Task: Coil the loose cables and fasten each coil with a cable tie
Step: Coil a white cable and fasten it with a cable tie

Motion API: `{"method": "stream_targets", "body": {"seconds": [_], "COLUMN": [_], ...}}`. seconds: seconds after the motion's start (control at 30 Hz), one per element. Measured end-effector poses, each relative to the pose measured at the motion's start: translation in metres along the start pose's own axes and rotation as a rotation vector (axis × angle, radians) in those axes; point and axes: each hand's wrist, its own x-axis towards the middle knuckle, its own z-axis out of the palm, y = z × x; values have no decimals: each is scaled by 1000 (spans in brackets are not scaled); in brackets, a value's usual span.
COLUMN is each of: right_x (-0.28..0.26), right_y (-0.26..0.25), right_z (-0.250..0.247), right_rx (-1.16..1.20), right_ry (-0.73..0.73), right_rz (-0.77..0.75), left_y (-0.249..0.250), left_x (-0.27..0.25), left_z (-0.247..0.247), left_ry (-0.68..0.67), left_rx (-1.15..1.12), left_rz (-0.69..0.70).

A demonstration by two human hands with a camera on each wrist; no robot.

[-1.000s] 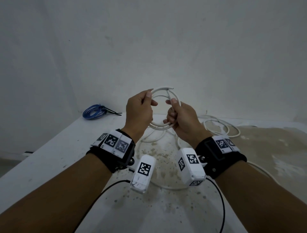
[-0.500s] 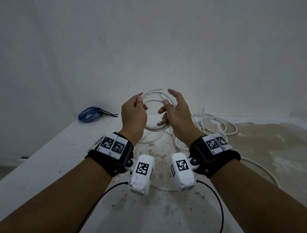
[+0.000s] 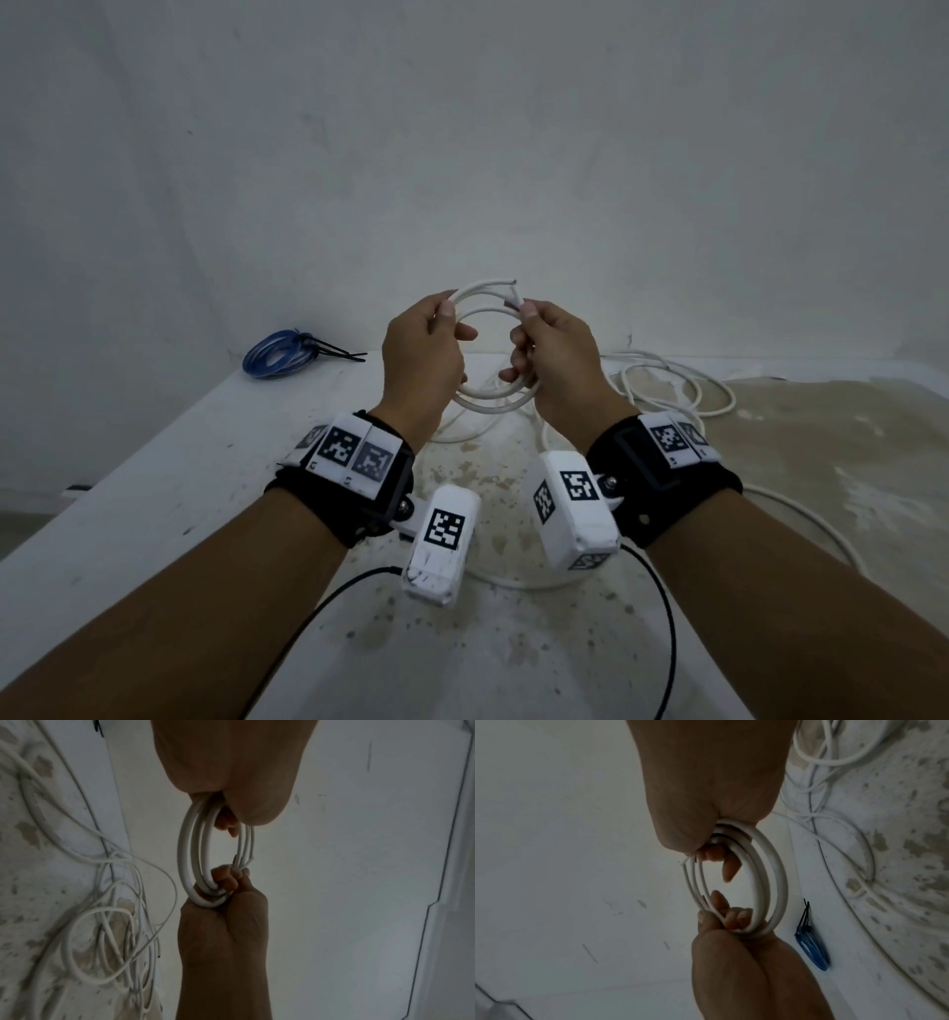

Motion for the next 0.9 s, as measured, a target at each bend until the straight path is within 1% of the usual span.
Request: {"method": "stream_targets", "body": {"seconds": [0.07, 0.2, 0.27, 0.33, 0.5, 0.57, 0.67, 0.73, 0.83, 0.9], "right_x": [0, 2, 2, 3, 5, 3, 0, 0, 1, 1], "right_y": [-2, 1, 2, 1, -2, -4, -9, -11, -11, -9], "right_z": [-1, -2, 0, 0, -2, -5, -9, -11, -12, -13], "right_rx": [-16, -115, -146, -152, -165, -124, -54, -22, 40, 58], "right_ry": [12, 30, 33, 38, 36, -1, -78, -100, -121, -142], "right_rz": [-15, -95, -95, -86, -95, -85, -48, -14, 39, 64], "left_y": [3, 3, 4, 5, 8, 9, 7, 6, 9, 11], "left_x": [-2, -1, 1, 0, -3, -1, 0, -1, -2, 1], "left_z": [-2, -3, -2, -2, -2, -4, -10, -12, -14, -18], "left_ry": [-19, 1, 9, 9, -61, -96, -153, -195, -264, -292], "left_rx": [-7, -45, -84, -99, -6, 12, -26, -6, 100, 163], "left_rz": [8, -70, -104, -102, -40, -14, 20, 71, 175, 219]}}
